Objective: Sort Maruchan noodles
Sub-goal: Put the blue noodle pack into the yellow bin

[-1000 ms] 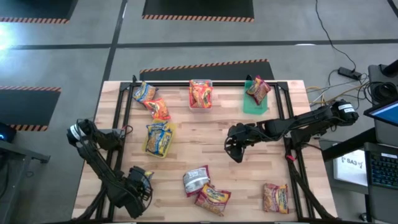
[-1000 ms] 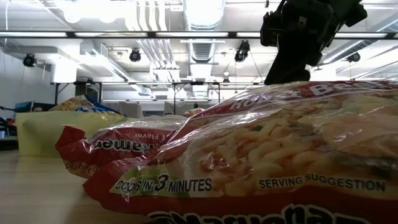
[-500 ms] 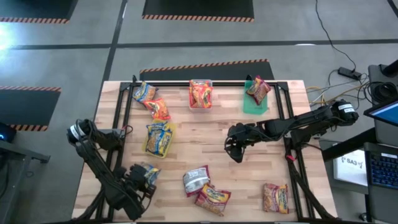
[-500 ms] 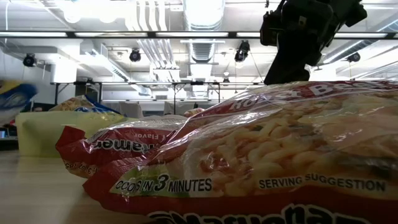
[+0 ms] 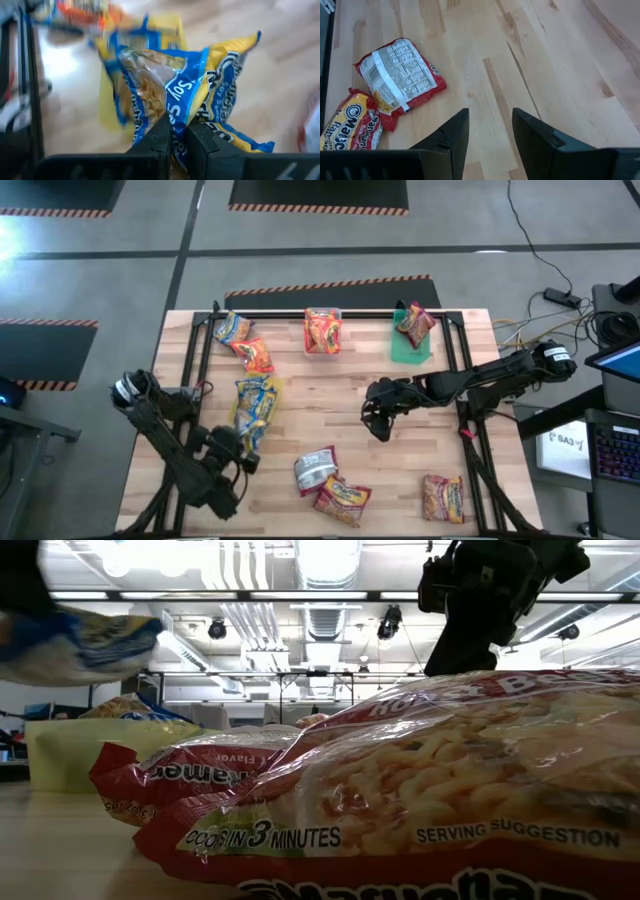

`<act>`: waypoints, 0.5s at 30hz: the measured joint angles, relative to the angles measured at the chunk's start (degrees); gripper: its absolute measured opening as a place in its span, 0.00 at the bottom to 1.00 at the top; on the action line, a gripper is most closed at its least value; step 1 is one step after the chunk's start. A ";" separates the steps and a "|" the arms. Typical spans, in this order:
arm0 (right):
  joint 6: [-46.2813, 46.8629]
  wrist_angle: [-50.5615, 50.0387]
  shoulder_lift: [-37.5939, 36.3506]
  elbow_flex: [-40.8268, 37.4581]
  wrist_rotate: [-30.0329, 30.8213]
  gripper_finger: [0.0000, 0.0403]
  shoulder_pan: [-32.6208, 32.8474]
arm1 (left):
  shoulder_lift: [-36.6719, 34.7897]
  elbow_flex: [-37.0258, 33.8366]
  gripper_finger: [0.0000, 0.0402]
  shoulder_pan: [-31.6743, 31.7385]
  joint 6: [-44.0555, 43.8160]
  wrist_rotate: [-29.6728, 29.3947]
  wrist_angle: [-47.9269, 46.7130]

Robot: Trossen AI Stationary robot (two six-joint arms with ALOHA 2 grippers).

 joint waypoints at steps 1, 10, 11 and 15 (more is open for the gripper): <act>0.02 0.00 0.00 0.00 0.00 0.35 0.00 | 0.00 -0.56 0.03 0.94 0.22 -1.75 -0.05; 0.07 -0.01 0.00 0.00 -0.02 0.35 0.00 | 0.02 -8.96 0.04 9.10 0.01 -4.66 1.80; 0.10 -0.02 0.00 0.00 -0.02 0.35 0.00 | 0.02 -9.49 0.04 9.44 -0.01 -4.74 2.47; 0.28 -0.02 0.00 0.00 -0.04 0.35 0.00 | 0.03 -10.16 0.04 9.65 1.24 -5.25 5.44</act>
